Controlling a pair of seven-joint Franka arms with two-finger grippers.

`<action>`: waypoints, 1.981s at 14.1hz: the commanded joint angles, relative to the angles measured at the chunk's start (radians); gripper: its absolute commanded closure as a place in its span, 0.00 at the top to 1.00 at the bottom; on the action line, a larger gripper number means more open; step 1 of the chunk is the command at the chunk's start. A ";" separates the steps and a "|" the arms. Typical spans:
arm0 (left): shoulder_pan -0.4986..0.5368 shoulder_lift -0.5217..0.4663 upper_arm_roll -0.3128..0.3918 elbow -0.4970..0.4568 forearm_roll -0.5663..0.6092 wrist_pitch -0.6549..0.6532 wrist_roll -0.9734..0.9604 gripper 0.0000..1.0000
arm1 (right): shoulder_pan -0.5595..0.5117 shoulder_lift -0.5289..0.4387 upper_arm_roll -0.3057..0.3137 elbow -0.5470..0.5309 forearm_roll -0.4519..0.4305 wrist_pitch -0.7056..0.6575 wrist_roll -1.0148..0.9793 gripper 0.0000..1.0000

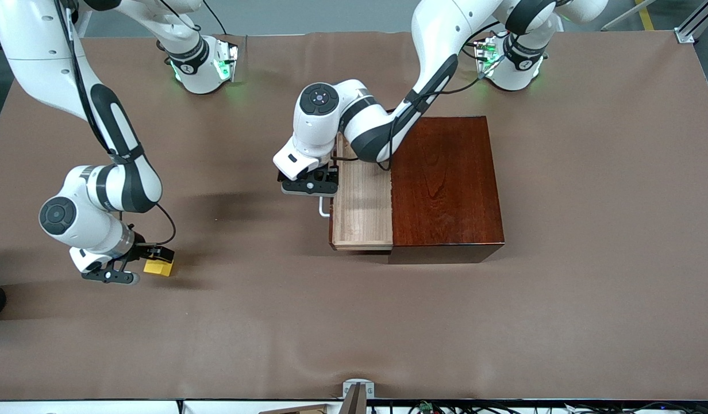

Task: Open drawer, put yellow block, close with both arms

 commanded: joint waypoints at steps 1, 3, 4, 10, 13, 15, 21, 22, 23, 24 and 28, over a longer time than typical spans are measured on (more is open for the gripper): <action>-0.009 0.001 0.004 0.026 -0.026 0.002 -0.021 1.00 | -0.018 0.031 0.007 -0.012 -0.014 0.059 0.026 1.00; 0.002 -0.028 0.007 0.030 -0.026 -0.051 -0.031 1.00 | -0.024 0.046 0.007 -0.008 -0.013 0.075 0.026 1.00; 0.015 -0.051 0.006 0.034 -0.028 -0.082 -0.037 1.00 | -0.025 0.051 0.007 -0.003 -0.013 0.075 0.026 1.00; 0.142 -0.312 0.022 0.027 -0.022 -0.419 -0.034 1.00 | -0.028 0.068 0.007 0.025 -0.011 0.073 0.026 0.97; 0.250 -0.445 0.024 -0.011 -0.014 -0.594 -0.010 1.00 | -0.027 0.069 0.007 0.028 -0.011 0.073 0.026 0.89; 0.343 -0.510 0.019 -0.022 -0.022 -0.703 0.066 1.00 | -0.027 0.068 0.007 0.026 -0.010 0.069 0.026 0.86; 0.670 -0.726 0.015 -0.254 -0.089 -0.731 0.442 1.00 | -0.025 0.066 0.007 0.028 -0.011 0.062 -0.010 0.00; 0.713 -0.738 0.015 -0.275 -0.089 -0.731 0.508 1.00 | -0.025 0.065 0.007 0.029 -0.011 0.061 -0.053 0.00; 0.742 -0.743 0.015 -0.281 -0.089 -0.731 0.568 1.00 | -0.033 0.060 0.009 0.035 -0.011 0.058 -0.111 0.00; 0.765 -0.743 0.015 -0.282 -0.088 -0.731 0.637 1.00 | -0.041 0.058 0.009 0.043 -0.011 0.043 -0.153 0.00; 0.842 -0.745 0.016 -0.298 -0.074 -0.726 0.904 1.00 | -0.038 0.040 0.010 0.138 -0.010 -0.144 -0.274 0.00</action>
